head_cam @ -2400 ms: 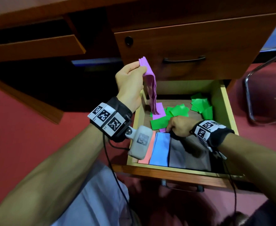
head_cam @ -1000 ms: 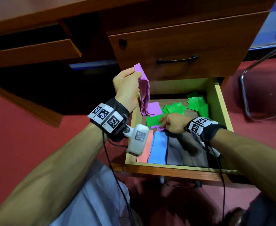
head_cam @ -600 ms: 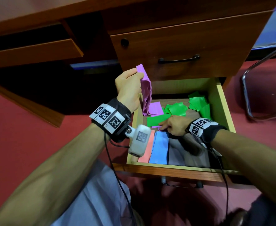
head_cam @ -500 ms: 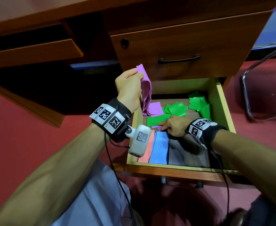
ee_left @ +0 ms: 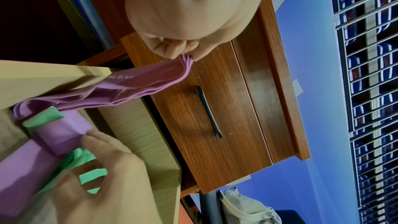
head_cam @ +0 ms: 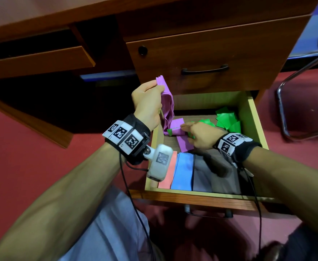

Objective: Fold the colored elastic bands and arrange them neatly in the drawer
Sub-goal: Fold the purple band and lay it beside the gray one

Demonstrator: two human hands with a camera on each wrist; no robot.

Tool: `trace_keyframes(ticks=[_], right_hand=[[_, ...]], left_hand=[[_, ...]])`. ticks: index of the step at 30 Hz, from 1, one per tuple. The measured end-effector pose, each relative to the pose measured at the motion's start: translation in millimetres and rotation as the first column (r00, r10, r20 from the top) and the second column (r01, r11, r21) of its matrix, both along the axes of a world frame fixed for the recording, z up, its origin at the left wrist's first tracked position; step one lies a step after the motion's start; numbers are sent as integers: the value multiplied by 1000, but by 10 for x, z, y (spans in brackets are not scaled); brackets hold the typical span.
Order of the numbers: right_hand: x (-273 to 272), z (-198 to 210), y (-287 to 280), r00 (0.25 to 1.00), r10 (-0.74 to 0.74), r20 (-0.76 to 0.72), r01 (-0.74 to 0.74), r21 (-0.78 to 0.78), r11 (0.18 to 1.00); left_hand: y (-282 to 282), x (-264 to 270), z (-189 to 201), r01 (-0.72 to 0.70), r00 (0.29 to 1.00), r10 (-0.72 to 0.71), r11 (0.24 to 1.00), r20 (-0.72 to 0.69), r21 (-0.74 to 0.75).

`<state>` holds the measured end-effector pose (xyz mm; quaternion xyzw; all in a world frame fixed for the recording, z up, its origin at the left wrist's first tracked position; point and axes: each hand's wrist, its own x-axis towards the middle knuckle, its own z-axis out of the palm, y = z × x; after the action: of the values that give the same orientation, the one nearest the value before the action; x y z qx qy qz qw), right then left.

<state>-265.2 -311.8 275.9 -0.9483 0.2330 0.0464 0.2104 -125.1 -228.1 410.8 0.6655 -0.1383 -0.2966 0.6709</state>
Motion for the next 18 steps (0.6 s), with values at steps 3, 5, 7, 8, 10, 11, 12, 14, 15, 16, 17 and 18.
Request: trace_keyframes(ticks=[3,5,7,8,10,11,12,14,15,16,17,18], right_hand=[[-21,15,-56,987,-115,114,117,-9,993],[-56,14,-107,955,-219,202,222,8,975],[-102,38,-163,892,-349,287,358,23,933],[-132,63,-180,853,-416,316,428,32,903],[-194,129,-204,775,-554,303,567,52,822],[-231,172,-206,738,-622,261,632,57,773],[-268,195,-208,711,-676,192,681,49,731],[-341,225,-194,686,-725,58,725,19,688],[-367,235,-178,677,-736,24,736,14,677],[-392,244,-163,662,-749,12,749,6,662],[-398,235,-164,646,-763,17,764,0,646],[-402,230,-174,629,-777,30,777,-5,629]], left_hand=[[-2,-10,4,0,1000,0,1000,-8,-9],[-4,-9,4,-1,1000,1,1000,-6,-12],[-18,2,-9,-3,1000,3,1000,2,-10],[-26,10,-18,-6,1000,6,1000,8,-4],[-39,14,-30,-12,1000,11,1000,13,5],[-44,11,-36,-12,1000,11,1000,12,6],[-45,2,-36,-8,1000,8,1000,12,9],[-51,-22,-37,-1,1000,1,1000,14,16],[-56,-31,-39,0,1000,0,1000,13,16],[-59,-39,-39,1,1000,-1,1000,13,18],[-65,-39,-42,0,1000,0,1000,13,20],[-69,-39,-44,-1,1000,0,1000,15,23]])
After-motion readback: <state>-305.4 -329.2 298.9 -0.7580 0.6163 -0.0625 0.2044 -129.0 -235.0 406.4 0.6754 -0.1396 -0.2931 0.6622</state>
